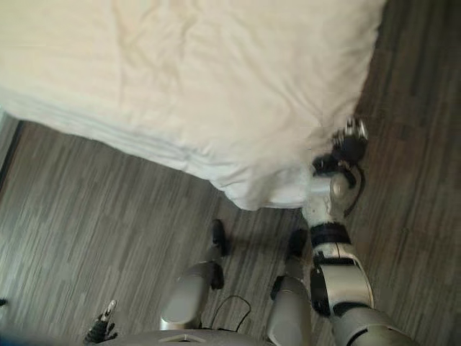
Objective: Making the bed.
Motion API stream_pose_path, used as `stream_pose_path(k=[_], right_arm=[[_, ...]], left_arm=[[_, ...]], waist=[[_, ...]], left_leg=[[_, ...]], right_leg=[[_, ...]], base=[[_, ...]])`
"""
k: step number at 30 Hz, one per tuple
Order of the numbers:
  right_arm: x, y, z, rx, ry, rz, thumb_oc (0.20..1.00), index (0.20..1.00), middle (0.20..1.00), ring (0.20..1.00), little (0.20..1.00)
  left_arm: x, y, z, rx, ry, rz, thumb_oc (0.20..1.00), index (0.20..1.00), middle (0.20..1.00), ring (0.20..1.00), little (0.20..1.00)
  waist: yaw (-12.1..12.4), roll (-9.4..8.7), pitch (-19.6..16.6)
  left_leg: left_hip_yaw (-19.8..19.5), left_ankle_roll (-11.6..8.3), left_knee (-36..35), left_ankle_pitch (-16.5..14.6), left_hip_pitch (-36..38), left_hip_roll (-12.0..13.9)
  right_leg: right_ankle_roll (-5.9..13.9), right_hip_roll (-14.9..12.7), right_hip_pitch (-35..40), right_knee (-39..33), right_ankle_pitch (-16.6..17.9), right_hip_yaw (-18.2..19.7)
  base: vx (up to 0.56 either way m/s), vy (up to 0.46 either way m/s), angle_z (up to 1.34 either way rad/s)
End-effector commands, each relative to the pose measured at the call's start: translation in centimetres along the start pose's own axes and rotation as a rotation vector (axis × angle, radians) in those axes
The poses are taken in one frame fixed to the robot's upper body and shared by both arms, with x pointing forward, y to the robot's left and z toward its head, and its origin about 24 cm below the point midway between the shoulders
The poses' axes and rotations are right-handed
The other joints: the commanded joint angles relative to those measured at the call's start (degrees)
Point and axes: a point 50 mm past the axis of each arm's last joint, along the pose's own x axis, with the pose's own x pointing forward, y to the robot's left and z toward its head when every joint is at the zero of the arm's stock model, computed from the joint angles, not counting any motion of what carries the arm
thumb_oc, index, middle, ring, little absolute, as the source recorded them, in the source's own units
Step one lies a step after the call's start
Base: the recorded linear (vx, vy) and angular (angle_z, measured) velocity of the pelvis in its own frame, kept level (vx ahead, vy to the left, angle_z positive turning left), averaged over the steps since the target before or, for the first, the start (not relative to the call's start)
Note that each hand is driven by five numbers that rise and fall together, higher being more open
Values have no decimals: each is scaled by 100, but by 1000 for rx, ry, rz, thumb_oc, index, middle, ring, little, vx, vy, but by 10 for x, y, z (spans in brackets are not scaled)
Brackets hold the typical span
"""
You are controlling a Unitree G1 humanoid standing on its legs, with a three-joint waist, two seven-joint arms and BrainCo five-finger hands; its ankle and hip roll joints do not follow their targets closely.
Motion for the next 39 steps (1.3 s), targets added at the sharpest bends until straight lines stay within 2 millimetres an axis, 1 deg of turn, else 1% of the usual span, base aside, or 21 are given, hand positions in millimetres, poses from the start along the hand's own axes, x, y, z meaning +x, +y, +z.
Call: stream_pose_path(k=[1, 4, 6, 7, 8, 9, 10, 11, 14, 15, 16, 19, 25, 27, 31, 33, 34, 35, 37, 38, 39], right_arm=[[-6, -63, 22, -182, -17, -79, 200, 200, 200, 200, 200], [-31, -123, 35, -351, 63, -148, 200, 200, 200, 200, 200], [-44, -151, 36, -443, 142, -180, 200, 200, 200, 200, 200], [-48, -156, 33, -478, 188, -172, 558, 558, 558, 558, 558], [-54, -160, 34, -535, 217, -150, 1000, 1000, 1000, 1000, 1000], [-58, -158, 32, -597, 235, -109, 1000, 1000, 1000, 1000, 1000], [-63, -145, 25, -666, 247, -23, 1000, 1000, 1000, 1000, 1000], [-63, -145, 24, -665, 248, -24, 1000, 1000, 1000, 1000, 1000], [-75, -127, 10, -729, 233, 57, 1000, 1000, 1000, 1000, 1000], [-79, -118, 3, -755, 232, 89, 1000, 1000, 1000, 1000, 1000], [-86, -105, -7, -841, 242, 186, 1000, 1000, 1000, 1000, 1000], [-92, -92, -16, -962, 243, 306, 1000, 1000, 1000, 1000, 1000], [-89, -54, -19, -1225, 142, 573, 1000, 1000, 1000, 1000, 1000], [-89, -43, -20, -1221, 120, 617, 1000, 1000, 1000, 1000, 1000], [-90, -31, -23, -1286, 96, 721, 1000, 1000, 1000, 1000, 1000], [-90, -26, -22, -1296, 82, 752, 1000, 1000, 1000, 1000, 1000], [-88, -19, -21, -1284, 59, 774, 1000, 1000, 1000, 1000, 1000], [-87, -9, -18, -1277, 16, 796, 1000, 1000, 1000, 1000, 1000], [-87, -6, -17, -1279, 4, 810, 1000, 1000, 1000, 1000, 1000], [-89, -2, -18, -1280, 1, 827, 1000, 1000, 1000, 1000, 1000], [-91, -2, -18, -1285, 4, 841, 1000, 1000, 1000, 1000, 1000]], left_arm=[[4, -2, 12, 83, -38, -35, 1000, 1000, 1000, 1000, 1000], [5, -23, 35, 65, -122, -135, 1000, 1000, 1000, 1000, 1000], [-1, -38, 42, 41, -167, -219, 1000, 1000, 1000, 1000, 1000], [-3, -48, 53, 30, -214, -260, 1000, 1000, 1000, 1000, 1000], [-7, -63, 67, 35, -269, -324, 1000, 1000, 1000, 1000, 1000], [-12, -76, 81, 35, -332, -385, 1000, 1000, 1000, 1000, 1000], [-22, -96, 112, 59, -459, -464, 1000, 1000, 1000, 1000, 1000], [-22, -96, 112, 59, -459, -463, 1000, 1000, 1000, 1000, 1000], [-47, -122, 155, 106, -664, -568, 1000, 1000, 1000, 1000, 1000], [-56, -129, 172, 122, -743, -591, 1000, 1000, 1000, 1000, 1000], [-71, -138, 190, 135, -850, -620, 1000, 1000, 1000, 1000, 1000], [-88, -148, 203, 189, -949, -674, 1000, 1000, 1000, 1000, 1000], [-104, -182, 186, 311, -913, -887, 1000, 1000, 1000, 1000, 1000], [-109, -194, 171, 371, -854, -987, 1000, 1000, 1000, 1000, 1000], [-102, -200, 142, 413, -715, -1038, 1000, 1000, 1000, 1000, 1000], [-103, -200, 140, 429, -712, -1041, 1000, 1000, 1000, 1000, 1000], [-104, -203, 134, 430, -694, -1054, 1000, 1000, 1000, 1000, 1000], [-105, -208, 135, 405, -694, -1046, 1000, 1000, 1000, 1000, 1000], [-104, -211, 137, 404, -709, -1029, 1000, 1000, 1000, 1000, 1000], [-102, -211, 142, 405, -734, -988, 1000, 1000, 1000, 1000, 1000], [-102, -211, 144, 407, -756, -971, 1000, 1000, 1000, 1000, 1000]], waist=[[-156, -131, -288], [-640, -353, -601], [-913, -422, -735], [-1023, -482, -786], [-1093, -552, -796], [-1135, -585, -807], [-1178, -665, -878], [-1174, -681, -884], [-1171, -745, -876], [-1109, -748, -847], [-921, -725, -880], [-778, -732, -981], [-481, -744, -1277], [-491, -739, -1306], [-535, -633, -1315], [-567, -598, -1315], [-606, -540, -1268], [-545, -566, -1122], [-496, -589, -1015], [-411, -671, -920], [-345, -735, -865]], left_leg=[[-1026, 14, 408, -913, 531, 34], [-739, 177, 288, -1105, 1120, -119], [-503, 299, 197, -1207, 1490, -266], [-369, 354, 98, -1227, 1667, -337], [-221, 400, 36, -1220, 1777, -406], [-97, 447, 26, -1302, 1869, -438], [158, 500, 26, -1396, 2009, -508], [161, 502, 26, -1380, 1996, -521], [262, 521, 26, -1381, 2134, -472], [341, 533, 26, -1341, 2139, -427], [662, 541, 26, -1298, 2143, -334], [891, 524, 31, -1305, 2203, -232], [1506, 495, 88, -1043, 2141, -101], [1548, 412, 122, -904, 2142, 5], [1681, 210, 299, -789, 2217, 319], [1717, 184, 432, -809, 2221, 379], [1694, 65, 1033, -734, 2124, 586], [1412, -29, 2068, -354, 1769, 890], [1079, -36, 2637, -243, 1511, 1000], [655, 186, 2991, -184, 1259, 770], [244, 261, 3206, -337, 1049, 470]], right_leg=[[56, 67, 342, 65, -1193, 175], [163, -37, 554, 65, -1038, 381], [276, -123, 662, 65, -878, 462], [346, -163, 668, 65, -765, 520], [423, -221, 656, 65, -667, 531], [490, -283, 666, 65, -597, 421], [577, -387, 677, 65, -468, 163], [575, -398, 661, 65, -455, 172], [658, -551, 806, 102, -254, -171], [601, -627, 852, 187, -323, -498], [390, -824, 1077, 459, -571, -1418], [367, -929, 1394, 772, -804, -1830], [359, -970, 2155, 982, -1020, -2210], [264, -674, 2290, 642, -1190, -1984], [141, -390, 2379, 110, -1240, -1722], [100, -329, 2395, 85, -1316, -1669], [-44, -136, 2446, 65, -1527, -1527], [-216, 55, 2527, 65, -1720, -1349], [-338, 151, 2590, 65, -1813, -1287], [-436, 148, 2560, 65, -1721, -1193], [-459, 141, 2580, 65, -1724, -1050]], base=[[51, 87, -101], [71, 186, -70], [-3, 300, -34], [-133, 286, -59], [-181, 269, -71], [-247, 268, -100], [-172, 171, -84], [-136, 115, -96], [-194, 27, -98], [-419, -29, -41], [-336, -25, -38], [-172, -65, -81], [-118, -142, -63], [-24, -266, -124], [17, -311, -79], [30, -226, -71], [68, -439, -43], [63, -448, -39], [8, -292, -72], [3, -263, -82], [74, -311, -64]])
